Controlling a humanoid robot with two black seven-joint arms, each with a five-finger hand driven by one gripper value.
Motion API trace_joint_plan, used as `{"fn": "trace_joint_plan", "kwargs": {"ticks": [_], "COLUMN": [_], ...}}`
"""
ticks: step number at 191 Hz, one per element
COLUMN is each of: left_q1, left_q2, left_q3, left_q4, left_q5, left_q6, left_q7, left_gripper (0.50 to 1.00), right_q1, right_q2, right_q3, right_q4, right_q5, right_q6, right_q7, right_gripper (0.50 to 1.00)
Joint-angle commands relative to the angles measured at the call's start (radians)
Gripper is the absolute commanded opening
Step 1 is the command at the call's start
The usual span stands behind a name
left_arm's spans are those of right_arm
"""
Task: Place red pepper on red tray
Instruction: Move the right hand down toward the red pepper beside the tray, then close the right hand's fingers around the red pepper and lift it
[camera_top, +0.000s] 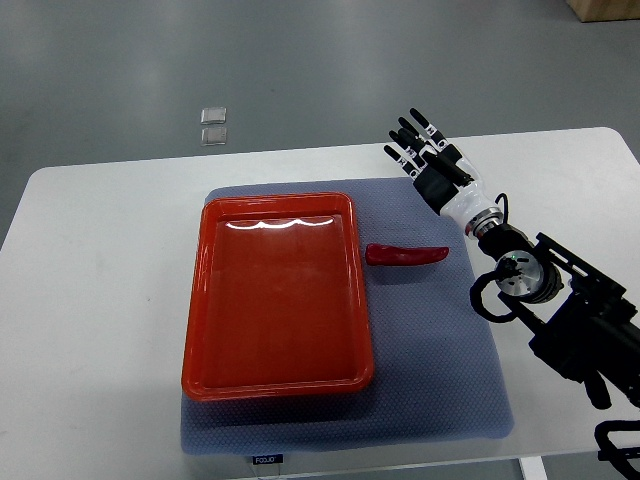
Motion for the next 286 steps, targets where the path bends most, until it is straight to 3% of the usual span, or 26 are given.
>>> {"fn": "trace_joint_plan", "kwargs": {"ticks": [1, 75, 77, 87, 111, 128, 138, 139, 142, 164, 200, 222, 286], "left_q1": [0.000, 0.000, -0.001, 0.000, 0.000, 0.000, 0.000, -0.001, 0.000, 0.000, 0.000, 0.000, 0.000], "left_q2": [0.000, 0.000, 0.000, 0.000, 0.000, 0.000, 0.000, 0.000, 0.000, 0.000, 0.000, 0.000, 0.000], "left_q3": [0.001, 0.000, 0.001, 0.001, 0.003, 0.003, 0.003, 0.001, 0.001, 0.001, 0.003, 0.003, 0.003], "left_q4": [0.000, 0.000, -0.002, 0.000, 0.000, -0.002, -0.002, -0.002, -0.002, -0.002, -0.002, -0.002, -0.002], "left_q5": [0.000, 0.000, 0.000, 0.000, 0.000, 0.000, 0.000, 0.000, 0.000, 0.001, 0.001, 0.000, 0.000], "left_q6": [-0.001, -0.003, -0.003, -0.003, -0.003, -0.003, -0.003, -0.003, -0.003, -0.003, -0.003, -0.003, -0.003], "left_q7": [0.000, 0.000, -0.001, 0.000, -0.001, 0.000, 0.000, -0.001, -0.001, 0.000, 0.000, 0.000, 0.000], "left_gripper": [1.000, 1.000, 1.000, 1.000, 1.000, 1.000, 1.000, 1.000, 1.000, 1.000, 1.000, 1.000, 1.000], "right_q1": [0.000, 0.005, 0.020, 0.049, 0.138, 0.232, 0.232, 0.286, 0.307, 0.360, 0.347, 0.316, 0.276], "right_q2": [-0.002, -0.003, -0.008, -0.026, -0.129, -0.210, -0.210, -0.248, -0.264, -0.315, -0.356, -0.356, -0.348], "right_q3": [0.000, -0.002, -0.017, -0.043, -0.169, -0.359, -0.359, -0.464, -0.508, -0.647, -0.670, -0.670, -0.669], "right_q4": [0.000, 0.011, 0.026, 0.038, 0.078, 0.129, 0.129, 0.143, 0.144, 0.166, 0.203, 0.203, 0.219], "right_q5": [0.000, -0.124, -0.213, -0.316, -0.589, -0.791, -0.792, -0.889, -0.929, -1.072, -1.092, -1.091, -1.091], "right_q6": [0.001, 0.030, 0.072, 0.098, 0.107, 0.087, 0.087, 0.052, 0.034, -0.029, -0.042, -0.088, -0.132], "right_q7": [-0.001, -0.006, -0.006, -0.006, -0.006, -0.008, -0.008, -0.011, -0.018, -0.064, -0.113, -0.138, -0.158], "right_gripper": [0.913, 0.913, 0.913, 0.913, 0.913, 0.911, 0.911, 0.911, 0.911, 0.909, 0.909, 0.909, 0.907]}}
